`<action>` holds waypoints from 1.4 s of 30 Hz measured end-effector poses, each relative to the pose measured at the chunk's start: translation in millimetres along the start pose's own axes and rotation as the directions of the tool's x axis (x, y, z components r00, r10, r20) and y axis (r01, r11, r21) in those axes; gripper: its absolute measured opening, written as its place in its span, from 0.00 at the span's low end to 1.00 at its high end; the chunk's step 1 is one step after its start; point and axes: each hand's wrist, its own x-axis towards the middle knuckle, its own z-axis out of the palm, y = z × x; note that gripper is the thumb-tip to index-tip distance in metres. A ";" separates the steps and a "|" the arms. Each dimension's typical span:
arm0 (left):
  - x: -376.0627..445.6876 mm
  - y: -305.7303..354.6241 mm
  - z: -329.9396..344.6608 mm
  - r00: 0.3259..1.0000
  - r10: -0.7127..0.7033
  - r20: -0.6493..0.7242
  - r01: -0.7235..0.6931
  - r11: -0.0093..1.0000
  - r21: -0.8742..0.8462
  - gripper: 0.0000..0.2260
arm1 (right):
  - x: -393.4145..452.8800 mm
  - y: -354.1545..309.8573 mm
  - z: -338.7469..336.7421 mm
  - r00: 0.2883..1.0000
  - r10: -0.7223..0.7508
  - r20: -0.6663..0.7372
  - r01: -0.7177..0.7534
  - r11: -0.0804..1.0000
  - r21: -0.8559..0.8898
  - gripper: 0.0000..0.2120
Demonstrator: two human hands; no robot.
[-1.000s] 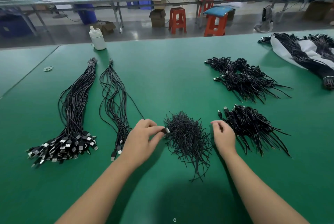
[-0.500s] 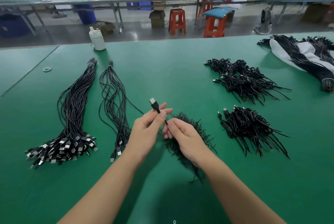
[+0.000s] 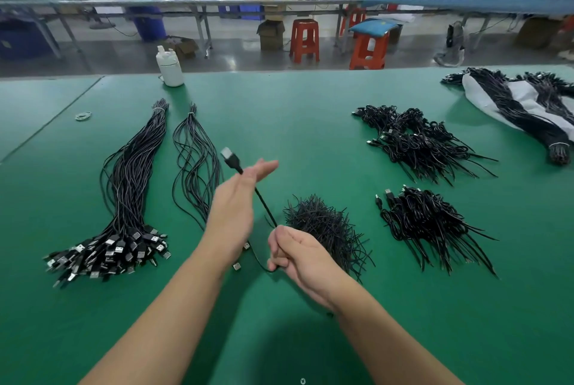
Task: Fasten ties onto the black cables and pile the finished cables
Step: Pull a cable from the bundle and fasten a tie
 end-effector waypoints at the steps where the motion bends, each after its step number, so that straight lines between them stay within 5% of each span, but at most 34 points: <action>1: 2.7 1.8 -1.0 0.997 -0.063 0.038 0.072 0.955 -0.289 0.19 | 1.4 1.4 3.5 1.000 0.017 0.005 -0.017 0.993 0.115 0.16; 2: 5.5 3.7 -4.0 0.986 -0.121 0.115 0.164 0.840 -0.518 0.20 | 3.3 2.1 6.4 0.999 0.036 0.010 -0.037 0.975 0.221 0.16; 4: 7.9 7.1 -14.2 0.948 -0.155 0.278 0.305 0.693 -0.654 0.20 | 6.8 3.2 8.5 0.996 0.077 0.041 -0.086 0.926 0.368 0.15; 7: 2.5 7.3 -32.9 0.837 -0.132 0.531 0.432 0.755 -0.493 0.17 | 8.6 2.8 5.7 0.983 0.094 0.158 -0.157 0.875 0.459 0.10; 10: -2.2 5.2 -57.3 0.626 -0.120 0.770 0.509 0.811 -0.288 0.16 | 9.7 -1.5 -0.4 0.969 0.104 0.224 -0.204 0.848 0.489 0.10; 13: -9.1 -0.9 -71.6 0.456 -0.348 0.819 0.475 0.874 0.106 0.19 | 12.1 -5.4 -5.1 0.970 0.103 0.220 -0.194 0.872 0.449 0.16; 15: -12.9 -14.0 -70.2 0.495 -0.536 0.684 0.398 0.839 0.370 0.18 | 14.5 -4.9 -2.7 0.972 0.104 0.213 -0.184 0.896 0.404 0.16; 18: -12.5 -27.3 -63.1 0.702 -0.523 0.483 0.253 0.817 0.518 0.17 | 15.3 -2.2 5.8 0.975 0.107 0.193 -0.169 0.924 0.342 0.15; 21: -9.0 -36.6 -54.2 0.866 -0.365 0.341 0.370 0.927 0.053 0.16 | 14.0 0.9 18.0 0.979 0.093 0.183 -0.148 0.938 0.312 0.16; 24: -4.5 -39.1 -39.1 0.936 -0.311 0.165 0.352 0.820 -0.452 0.18 | 13.5 8.1 34.5 0.979 0.106 0.177 -0.153 0.949 0.277 0.17; 27: 4.7 -32.7 -33.5 0.926 -0.342 0.159 0.349 0.618 -0.705 0.19 | 15.4 14.8 43.2 0.981 0.127 0.145 -0.165 0.943 0.290 0.17; 32: 11.6 -18.1 -63.1 0.943 -0.189 0.275 0.320 0.746 -0.584 0.14 | 18.2 15.6 24.7 0.980 0.174 0.096 -0.199 0.867 0.458 0.17; 35: 8.2 -14.4 -82.3 0.816 -0.122 0.565 0.316 0.913 -0.258 0.15 | 23.8 7.1 12.6 0.981 0.184 0.060 -0.187 0.825 0.533 0.17; 39: -1.9 -14.4 -80.5 0.539 -0.407 0.738 0.253 0.913 0.319 0.18 | 28.0 -1.7 12.3 0.987 0.152 0.048 -0.157 0.878 0.452 0.16; 40: -4.5 -17.8 -75.4 0.533 -0.487 0.692 0.261 0.872 0.413 0.18 | 27.8 -2.6 14.1 0.988 0.142 0.053 -0.151 0.898 0.413 0.15; 42: -6.2 -30.4 -64.5 0.652 -0.536 0.536 0.281 0.828 0.486 0.17 | 26.6 -4.8 16.9 0.990 0.127 0.060 -0.139 0.943 0.303 0.16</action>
